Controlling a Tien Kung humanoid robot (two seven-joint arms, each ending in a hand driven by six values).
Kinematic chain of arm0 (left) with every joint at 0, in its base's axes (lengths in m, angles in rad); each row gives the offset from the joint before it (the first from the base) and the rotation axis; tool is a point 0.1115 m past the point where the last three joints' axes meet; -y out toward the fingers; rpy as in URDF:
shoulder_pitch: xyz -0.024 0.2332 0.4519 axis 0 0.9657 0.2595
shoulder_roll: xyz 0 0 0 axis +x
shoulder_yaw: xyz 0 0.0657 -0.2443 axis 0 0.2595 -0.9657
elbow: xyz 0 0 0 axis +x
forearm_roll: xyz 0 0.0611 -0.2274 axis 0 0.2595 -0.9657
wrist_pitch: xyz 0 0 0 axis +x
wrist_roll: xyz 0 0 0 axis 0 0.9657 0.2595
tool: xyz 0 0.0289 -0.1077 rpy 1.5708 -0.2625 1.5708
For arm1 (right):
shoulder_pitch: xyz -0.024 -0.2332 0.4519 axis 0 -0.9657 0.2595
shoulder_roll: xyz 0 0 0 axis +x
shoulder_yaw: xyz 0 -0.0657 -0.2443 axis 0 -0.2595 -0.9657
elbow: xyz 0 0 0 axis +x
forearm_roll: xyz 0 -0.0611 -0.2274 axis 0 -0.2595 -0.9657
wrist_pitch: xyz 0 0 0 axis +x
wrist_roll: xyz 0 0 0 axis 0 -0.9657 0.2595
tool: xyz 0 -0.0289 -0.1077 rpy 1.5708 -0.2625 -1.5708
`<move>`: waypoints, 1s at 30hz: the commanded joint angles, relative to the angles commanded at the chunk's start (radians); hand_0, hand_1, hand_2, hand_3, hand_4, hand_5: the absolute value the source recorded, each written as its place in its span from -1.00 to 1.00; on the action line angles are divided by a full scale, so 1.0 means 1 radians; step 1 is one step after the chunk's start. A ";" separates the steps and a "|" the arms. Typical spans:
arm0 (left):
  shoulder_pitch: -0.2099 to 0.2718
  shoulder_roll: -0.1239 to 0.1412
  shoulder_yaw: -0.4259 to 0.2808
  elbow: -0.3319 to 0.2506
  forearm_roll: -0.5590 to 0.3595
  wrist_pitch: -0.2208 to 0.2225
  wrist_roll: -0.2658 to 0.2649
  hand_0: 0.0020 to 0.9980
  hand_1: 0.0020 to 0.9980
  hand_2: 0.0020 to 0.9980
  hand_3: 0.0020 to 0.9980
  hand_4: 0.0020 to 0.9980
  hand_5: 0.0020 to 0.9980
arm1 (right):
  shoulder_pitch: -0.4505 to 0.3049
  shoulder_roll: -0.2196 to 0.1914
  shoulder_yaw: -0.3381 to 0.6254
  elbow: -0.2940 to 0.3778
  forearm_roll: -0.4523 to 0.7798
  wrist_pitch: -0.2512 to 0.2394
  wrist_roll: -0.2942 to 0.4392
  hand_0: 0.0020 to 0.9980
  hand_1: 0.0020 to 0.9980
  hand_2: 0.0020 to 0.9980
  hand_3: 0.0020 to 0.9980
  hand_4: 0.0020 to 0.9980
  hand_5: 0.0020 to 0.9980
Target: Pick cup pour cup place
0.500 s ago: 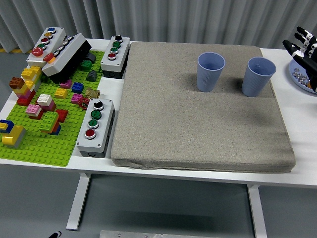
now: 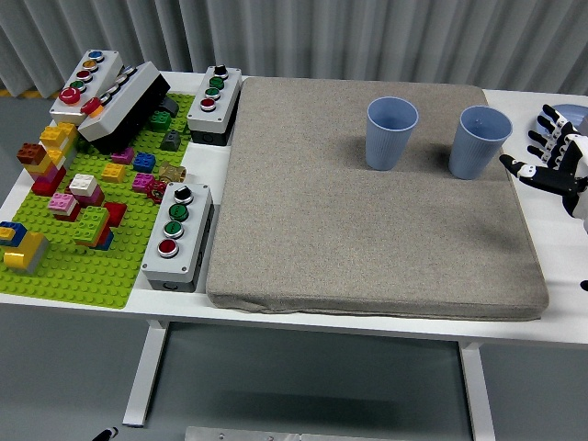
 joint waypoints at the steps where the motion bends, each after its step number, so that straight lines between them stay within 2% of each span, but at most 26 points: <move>1: 0.000 0.000 0.001 0.000 0.001 0.000 0.000 0.64 0.68 0.81 0.59 0.19 1.00 | -0.003 0.002 -0.004 -0.004 0.004 -0.002 0.004 0.90 0.87 1.00 1.00 0.67 -0.82; 19: -0.005 -0.002 0.010 0.000 0.004 -0.004 0.001 0.63 0.67 0.80 0.59 0.19 1.00 | -0.015 0.024 -0.033 -0.094 0.059 -0.029 0.058 0.89 0.83 1.00 0.98 0.65 -0.78; 30: -0.008 0.001 0.017 0.000 0.004 -0.005 0.001 0.64 0.67 0.80 0.59 0.19 1.00 | 0.004 0.042 -0.068 -0.149 0.091 -0.034 0.080 0.88 0.82 0.99 0.96 0.64 -0.77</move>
